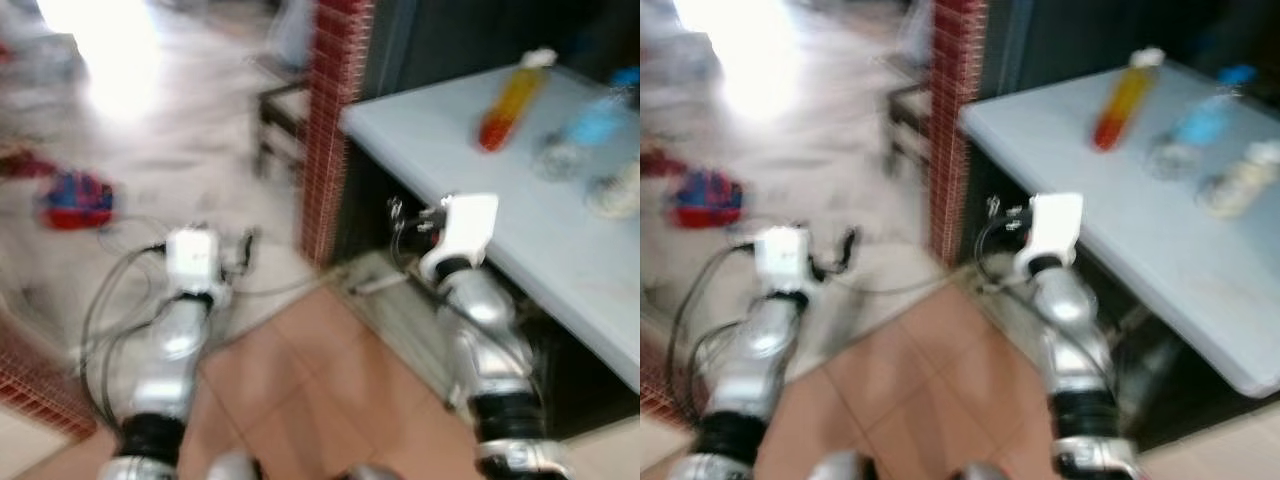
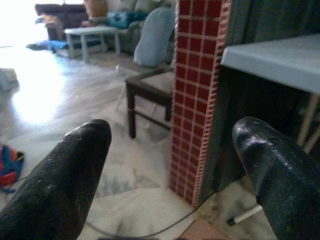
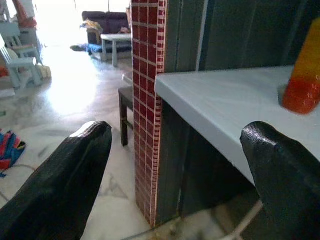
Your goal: Restocking fridge
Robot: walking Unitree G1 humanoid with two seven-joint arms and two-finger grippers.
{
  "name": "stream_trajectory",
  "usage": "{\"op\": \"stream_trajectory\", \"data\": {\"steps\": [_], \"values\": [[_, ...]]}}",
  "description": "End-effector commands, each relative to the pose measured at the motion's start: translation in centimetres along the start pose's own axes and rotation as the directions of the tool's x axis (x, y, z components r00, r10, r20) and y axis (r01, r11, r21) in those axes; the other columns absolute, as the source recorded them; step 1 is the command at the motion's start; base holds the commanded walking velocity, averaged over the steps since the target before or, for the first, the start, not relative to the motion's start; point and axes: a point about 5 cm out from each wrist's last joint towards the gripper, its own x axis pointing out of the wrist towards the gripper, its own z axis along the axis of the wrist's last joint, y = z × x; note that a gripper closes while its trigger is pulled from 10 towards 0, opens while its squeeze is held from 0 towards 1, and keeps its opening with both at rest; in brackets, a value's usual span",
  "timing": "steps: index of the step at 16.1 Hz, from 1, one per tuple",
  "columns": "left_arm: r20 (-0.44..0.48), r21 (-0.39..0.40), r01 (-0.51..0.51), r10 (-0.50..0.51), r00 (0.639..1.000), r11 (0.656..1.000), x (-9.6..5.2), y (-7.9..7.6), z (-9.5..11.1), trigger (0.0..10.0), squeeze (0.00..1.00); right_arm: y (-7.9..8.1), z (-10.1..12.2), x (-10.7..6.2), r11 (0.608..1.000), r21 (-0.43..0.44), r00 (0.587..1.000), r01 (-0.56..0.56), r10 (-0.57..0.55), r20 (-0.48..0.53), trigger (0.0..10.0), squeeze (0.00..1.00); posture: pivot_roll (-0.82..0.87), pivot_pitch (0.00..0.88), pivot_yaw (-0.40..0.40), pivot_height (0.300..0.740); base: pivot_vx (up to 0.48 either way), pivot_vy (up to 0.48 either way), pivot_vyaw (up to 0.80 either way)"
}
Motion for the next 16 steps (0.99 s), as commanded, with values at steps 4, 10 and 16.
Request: {"op": "stream_trajectory", "data": {"steps": [4,10,16], "values": [[0.01,-0.008,0.042,-0.042,0.999,0.999,0.5,0.0,0.3,10.0,0.0,-0.6,-0.2,0.0,0.999,-0.003,0.999,0.046,-0.046,0.006,10.0,0.0,-0.02,0.0,0.006,0.74,0.0,0.0,-0.8],[0.004,0.002,0.082,-0.082,0.997,0.997,0.4,0.2,0.3,10.0,0.0,-0.9,-0.6,-0.6,0.996,-0.002,0.996,0.085,-0.085,0.009,10.0,0.0,-0.02,0.0,0.038,0.74,0.082,0.0,-0.8],[-0.02,-0.016,0.076,-0.076,0.997,0.997,-1.0,-0.2,-0.6,10.0,0.0,-1.3,-1.3,-1.9,0.995,-0.016,0.995,0.097,-0.098,-0.015,10.0,0.0,0.0,0.015,0.028,0.74,0.268,0.0,-0.8]]}}
